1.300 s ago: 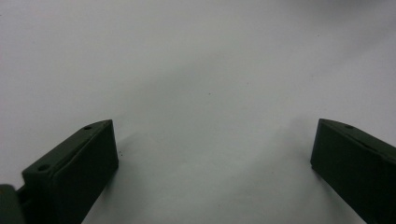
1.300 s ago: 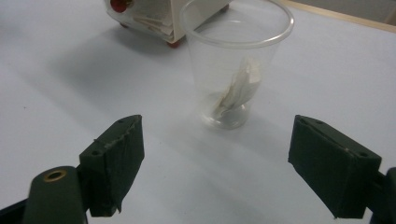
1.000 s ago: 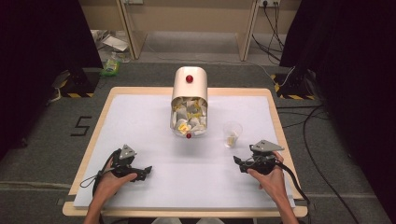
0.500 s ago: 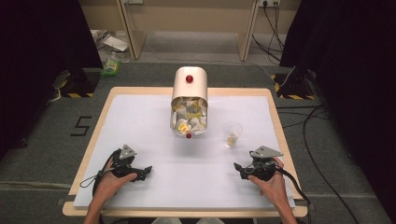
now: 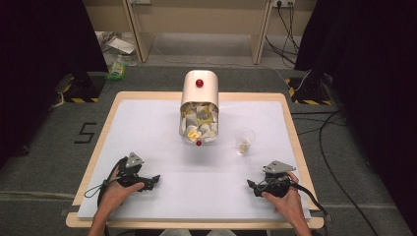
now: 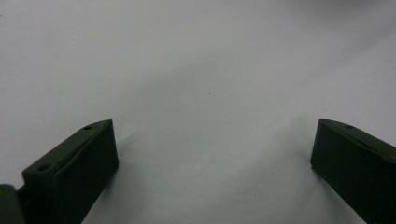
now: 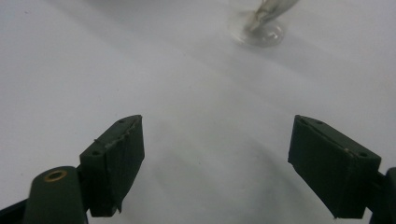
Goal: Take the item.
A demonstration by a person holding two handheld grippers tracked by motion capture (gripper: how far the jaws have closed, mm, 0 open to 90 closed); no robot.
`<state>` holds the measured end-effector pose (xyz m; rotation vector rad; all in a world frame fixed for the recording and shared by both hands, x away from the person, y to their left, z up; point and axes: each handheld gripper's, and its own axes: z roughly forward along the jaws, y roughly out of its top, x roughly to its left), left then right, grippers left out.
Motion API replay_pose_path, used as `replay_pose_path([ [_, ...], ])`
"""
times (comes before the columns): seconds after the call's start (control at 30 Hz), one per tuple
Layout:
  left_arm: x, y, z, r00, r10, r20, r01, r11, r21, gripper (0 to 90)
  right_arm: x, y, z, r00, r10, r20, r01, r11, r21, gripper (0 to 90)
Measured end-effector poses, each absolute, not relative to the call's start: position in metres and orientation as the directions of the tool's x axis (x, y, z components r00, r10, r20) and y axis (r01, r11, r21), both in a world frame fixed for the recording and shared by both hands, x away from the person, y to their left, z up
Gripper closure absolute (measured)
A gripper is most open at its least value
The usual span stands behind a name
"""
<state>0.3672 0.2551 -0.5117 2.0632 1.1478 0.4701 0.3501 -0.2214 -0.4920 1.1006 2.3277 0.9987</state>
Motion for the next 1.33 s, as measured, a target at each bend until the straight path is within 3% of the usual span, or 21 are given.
replay_pose_path([
  [0.27,0.3672,0.2551,-0.5117,0.537,0.843,-0.028,0.581,-0.346,0.737,0.0,0.3469,-0.2248,-0.4984,-0.61,0.793,-0.01,0.55,0.432,0.714,19.1],
  [1.33,0.3672,0.2551,-0.5117,0.538,0.843,-0.028,0.581,-0.346,0.736,0.0,0.3449,-0.2258,-0.5015,-0.615,0.789,-0.011,0.535,0.427,0.729,17.0],
])
